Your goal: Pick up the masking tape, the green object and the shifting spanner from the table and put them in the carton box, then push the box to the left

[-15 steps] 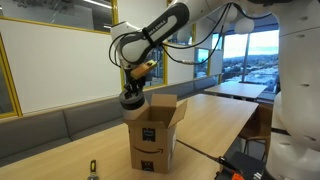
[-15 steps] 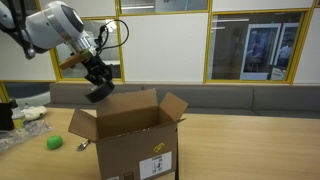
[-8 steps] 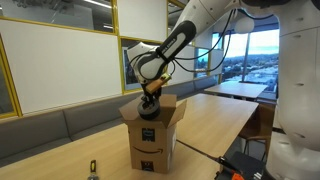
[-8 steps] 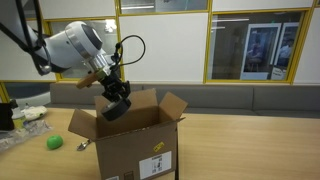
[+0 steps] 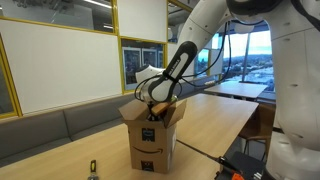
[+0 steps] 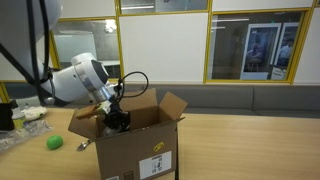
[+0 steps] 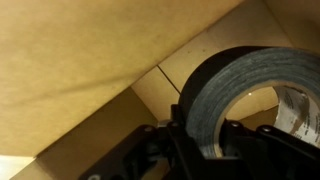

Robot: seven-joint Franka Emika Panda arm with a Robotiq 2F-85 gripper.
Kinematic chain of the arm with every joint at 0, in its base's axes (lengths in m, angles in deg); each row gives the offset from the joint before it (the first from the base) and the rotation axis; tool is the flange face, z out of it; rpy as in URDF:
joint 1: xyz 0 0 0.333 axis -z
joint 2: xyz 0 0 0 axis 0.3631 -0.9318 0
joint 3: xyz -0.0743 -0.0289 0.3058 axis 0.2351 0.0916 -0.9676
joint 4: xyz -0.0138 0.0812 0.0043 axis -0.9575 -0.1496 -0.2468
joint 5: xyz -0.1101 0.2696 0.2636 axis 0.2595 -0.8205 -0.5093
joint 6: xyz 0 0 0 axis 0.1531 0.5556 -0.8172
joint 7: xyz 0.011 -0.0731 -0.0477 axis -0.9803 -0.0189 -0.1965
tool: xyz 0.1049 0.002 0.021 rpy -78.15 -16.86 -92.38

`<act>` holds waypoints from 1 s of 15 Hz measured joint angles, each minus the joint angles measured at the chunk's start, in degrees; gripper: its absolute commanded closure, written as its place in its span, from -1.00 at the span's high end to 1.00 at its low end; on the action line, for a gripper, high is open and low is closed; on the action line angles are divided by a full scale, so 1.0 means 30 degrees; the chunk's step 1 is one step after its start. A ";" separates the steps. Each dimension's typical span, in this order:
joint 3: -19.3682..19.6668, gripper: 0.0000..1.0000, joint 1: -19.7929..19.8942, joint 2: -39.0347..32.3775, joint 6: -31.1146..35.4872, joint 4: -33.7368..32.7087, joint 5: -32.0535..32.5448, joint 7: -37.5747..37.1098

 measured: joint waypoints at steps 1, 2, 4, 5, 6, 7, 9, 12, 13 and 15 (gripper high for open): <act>0.0045 -0.72 0.0026 -0.0252 0.0539 0.0185 -0.0050 -0.0122; 0.0100 -0.72 0.0034 -0.0497 0.1009 0.0330 -0.0146 -0.0183; 0.0237 -0.72 0.0034 -0.0998 0.1770 0.0473 -0.0331 -0.0232; 0.0308 -0.71 0.0034 -0.1208 0.2068 0.0517 -0.0431 -0.0232; 0.0380 -0.70 0.0033 -0.1393 0.2325 0.0549 -0.0550 -0.0232; 0.0442 0.12 0.0033 -0.1565 0.2529 0.0566 -0.0654 -0.0232; 0.0549 0.28 0.0027 -0.1855 0.2817 0.0578 -0.0981 -0.0221; 0.0637 0.72 -0.0032 -0.1985 0.3012 0.0550 -0.1382 -0.0205; 0.0678 0.89 -0.0075 -0.1935 0.3013 0.0500 -0.1388 -0.0205; 0.0791 1.00 -0.0199 -0.1722 0.3011 0.0381 -0.1388 -0.0205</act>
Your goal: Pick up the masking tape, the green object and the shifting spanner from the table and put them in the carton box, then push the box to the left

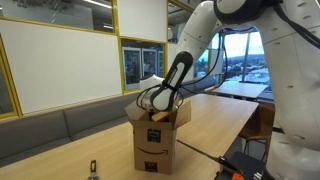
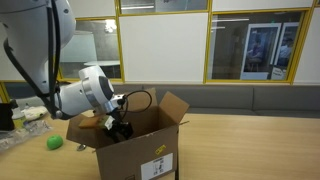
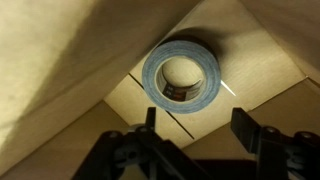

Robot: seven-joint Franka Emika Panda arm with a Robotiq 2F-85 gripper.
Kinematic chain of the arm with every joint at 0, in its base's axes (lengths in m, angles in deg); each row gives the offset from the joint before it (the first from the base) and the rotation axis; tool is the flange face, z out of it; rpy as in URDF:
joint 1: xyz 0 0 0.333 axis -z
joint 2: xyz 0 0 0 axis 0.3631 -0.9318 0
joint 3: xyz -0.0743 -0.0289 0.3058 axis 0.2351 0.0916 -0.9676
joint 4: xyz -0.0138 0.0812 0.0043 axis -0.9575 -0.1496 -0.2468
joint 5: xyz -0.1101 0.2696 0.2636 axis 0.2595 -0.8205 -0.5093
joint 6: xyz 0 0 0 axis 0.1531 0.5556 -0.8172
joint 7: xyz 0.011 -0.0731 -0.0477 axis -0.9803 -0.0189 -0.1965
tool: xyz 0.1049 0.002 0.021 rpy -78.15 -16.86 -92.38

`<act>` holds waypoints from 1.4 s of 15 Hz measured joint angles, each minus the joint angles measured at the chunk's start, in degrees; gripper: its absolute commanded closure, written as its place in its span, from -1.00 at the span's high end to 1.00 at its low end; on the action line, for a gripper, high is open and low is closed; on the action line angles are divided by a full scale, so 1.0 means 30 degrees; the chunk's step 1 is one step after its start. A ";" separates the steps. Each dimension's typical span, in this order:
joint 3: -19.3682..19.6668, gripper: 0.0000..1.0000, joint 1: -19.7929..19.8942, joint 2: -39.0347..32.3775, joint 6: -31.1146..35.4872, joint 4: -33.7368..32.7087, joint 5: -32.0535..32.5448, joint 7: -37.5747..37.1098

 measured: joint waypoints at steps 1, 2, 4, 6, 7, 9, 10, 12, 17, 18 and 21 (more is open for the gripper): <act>0.0062 1.00 -0.0078 0.0173 -0.0011 -0.0062 0.0001 0.0000; 0.0110 1.00 -0.0153 0.0392 -0.0022 -0.0125 0.0002 0.0000; 0.0142 1.00 -0.0294 0.0988 -0.0074 -0.0263 0.0027 0.0000; 0.0136 1.00 -0.0517 0.1729 -0.0224 -0.0540 0.0208 -0.0001; 0.0091 0.98 -0.0656 0.2113 -0.0371 -0.0730 0.0353 -0.0001; -0.0148 1.00 -0.0928 0.2859 -0.0602 -0.1155 0.0544 -0.0002; -0.0354 1.00 -0.1035 0.3195 -0.0680 -0.1365 0.0572 -0.0002; -0.0928 1.00 -0.1182 0.3699 -0.0711 -0.1779 0.0573 -0.0002; -0.2456 1.00 -0.1570 0.3620 -0.0457 -0.2870 0.0347 0.0054; -0.2715 1.00 -0.1711 0.3437 -0.0372 -0.3096 0.0269 0.0110; -0.3316 1.00 -0.2236 0.2396 0.0002 -0.3996 -0.0050 0.0438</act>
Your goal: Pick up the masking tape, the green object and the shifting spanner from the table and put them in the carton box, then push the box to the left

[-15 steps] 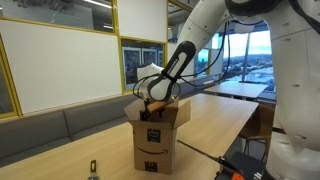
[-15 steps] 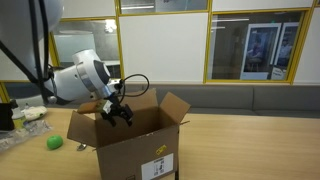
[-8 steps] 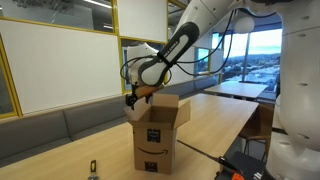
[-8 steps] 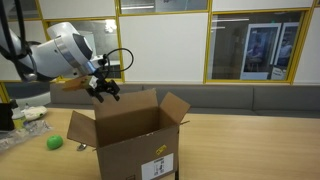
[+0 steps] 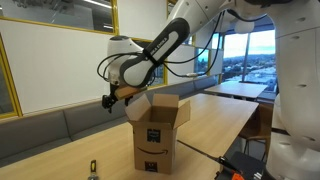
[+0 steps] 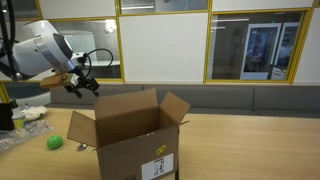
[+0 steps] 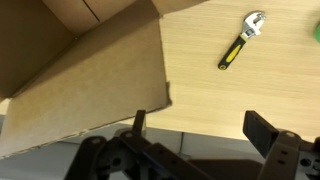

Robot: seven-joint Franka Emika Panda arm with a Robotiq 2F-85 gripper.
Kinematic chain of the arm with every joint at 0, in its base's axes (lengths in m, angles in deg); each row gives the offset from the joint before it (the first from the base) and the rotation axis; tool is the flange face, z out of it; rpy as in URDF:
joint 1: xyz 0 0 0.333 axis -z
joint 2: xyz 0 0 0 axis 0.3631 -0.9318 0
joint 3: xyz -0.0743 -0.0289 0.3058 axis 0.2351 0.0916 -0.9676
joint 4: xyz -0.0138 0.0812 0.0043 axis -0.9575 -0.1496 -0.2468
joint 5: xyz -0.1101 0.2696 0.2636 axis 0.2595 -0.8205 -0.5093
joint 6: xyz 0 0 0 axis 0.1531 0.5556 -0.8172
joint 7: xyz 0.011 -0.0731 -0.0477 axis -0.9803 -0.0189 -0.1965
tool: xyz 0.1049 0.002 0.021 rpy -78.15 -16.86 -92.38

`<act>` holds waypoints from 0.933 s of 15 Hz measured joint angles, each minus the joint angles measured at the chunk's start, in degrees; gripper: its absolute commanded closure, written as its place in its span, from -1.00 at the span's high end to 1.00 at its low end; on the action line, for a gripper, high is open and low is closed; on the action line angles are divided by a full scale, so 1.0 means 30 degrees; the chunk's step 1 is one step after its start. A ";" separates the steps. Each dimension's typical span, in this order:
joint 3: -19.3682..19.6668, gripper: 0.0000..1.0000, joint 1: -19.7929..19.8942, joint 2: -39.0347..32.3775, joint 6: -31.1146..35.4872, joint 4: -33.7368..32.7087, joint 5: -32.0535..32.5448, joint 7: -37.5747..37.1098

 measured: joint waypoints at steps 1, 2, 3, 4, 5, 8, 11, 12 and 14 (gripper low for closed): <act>-0.0134 1.00 -0.0209 -0.0495 0.0112 -0.0388 -0.0168 0.0239; -0.0240 1.00 -0.0443 -0.1073 0.0276 -0.0815 -0.0411 0.0597; -0.0328 1.00 -0.0667 -0.1670 0.0444 -0.1245 -0.0689 0.1003; -0.0390 1.00 -0.0891 -0.2301 0.0699 -0.1673 -0.1015 0.1477; -0.0435 1.00 -0.1104 -0.2943 0.0949 -0.2097 -0.1407 0.2049; -0.0503 1.00 -0.1585 -0.4748 0.1914 -0.3188 -0.2769 0.4091; -0.0668 1.00 -0.1685 -0.6433 0.2683 -0.4155 -0.4348 0.6524; -0.0766 1.00 -0.1680 -0.6964 0.2861 -0.4495 -0.4925 0.7375; -0.1128 1.00 -0.1620 -0.8036 0.2997 -0.5268 -0.6041 0.9052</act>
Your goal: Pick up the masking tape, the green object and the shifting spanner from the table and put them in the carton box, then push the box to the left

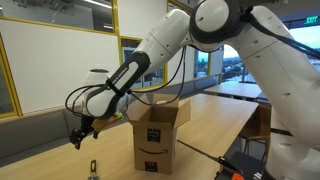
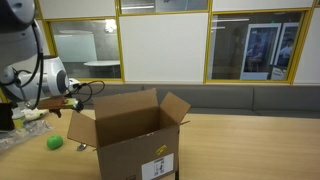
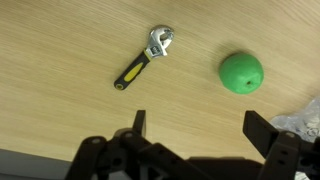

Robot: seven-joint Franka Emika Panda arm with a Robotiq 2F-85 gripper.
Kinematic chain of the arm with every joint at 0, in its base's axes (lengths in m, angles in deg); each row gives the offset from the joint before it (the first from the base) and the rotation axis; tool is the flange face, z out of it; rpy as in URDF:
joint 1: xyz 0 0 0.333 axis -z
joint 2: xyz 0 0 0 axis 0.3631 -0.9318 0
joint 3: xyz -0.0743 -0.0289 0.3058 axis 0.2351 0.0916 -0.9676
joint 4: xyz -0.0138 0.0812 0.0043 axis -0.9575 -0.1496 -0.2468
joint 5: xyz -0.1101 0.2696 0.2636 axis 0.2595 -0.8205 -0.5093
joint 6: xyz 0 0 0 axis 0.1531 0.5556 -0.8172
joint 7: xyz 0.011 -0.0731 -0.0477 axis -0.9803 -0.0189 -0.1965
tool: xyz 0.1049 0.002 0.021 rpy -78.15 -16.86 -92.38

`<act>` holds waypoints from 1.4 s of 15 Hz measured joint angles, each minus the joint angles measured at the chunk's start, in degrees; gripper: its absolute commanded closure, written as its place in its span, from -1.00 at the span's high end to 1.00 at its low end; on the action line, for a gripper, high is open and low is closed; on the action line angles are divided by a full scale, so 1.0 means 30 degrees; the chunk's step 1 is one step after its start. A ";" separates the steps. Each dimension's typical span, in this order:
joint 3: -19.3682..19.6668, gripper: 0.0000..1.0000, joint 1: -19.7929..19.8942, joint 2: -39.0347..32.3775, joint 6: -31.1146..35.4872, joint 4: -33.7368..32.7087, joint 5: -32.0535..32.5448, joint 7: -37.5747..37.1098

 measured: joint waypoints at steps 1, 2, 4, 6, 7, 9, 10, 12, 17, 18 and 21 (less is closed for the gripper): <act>-0.0248 1.00 0.0028 -0.0526 0.0003 -0.0419 -0.0506 0.0770; -0.0510 1.00 0.0049 -0.1054 0.0002 -0.0863 -0.0932 0.1477; -0.1012 1.00 0.0045 -0.2160 -0.0044 -0.1859 -0.1514 0.2644; -0.1442 1.00 0.0029 -0.3312 -0.0151 -0.2929 -0.1906 0.3517; -0.1589 1.00 -0.0002 -0.3864 -0.0244 -0.3471 -0.2024 0.3859; -0.1805 1.00 -0.0091 -0.4872 -0.0507 -0.4532 -0.2082 0.4377; -0.1872 1.00 -0.0153 -0.5333 -0.0668 -0.5042 -0.2084 0.4603; -0.1931 1.00 -0.0354 -0.6235 -0.1152 -0.6123 -0.2085 0.5035; -0.2069 1.00 -0.0925 -0.8132 -0.2505 -0.8676 -0.2103 0.5739; -0.2135 1.00 -0.1006 -0.8448 -0.2726 -0.9125 -0.2117 0.5836; -0.2209 1.00 -0.1277 -0.9220 -0.3130 -1.0291 -0.2131 0.5976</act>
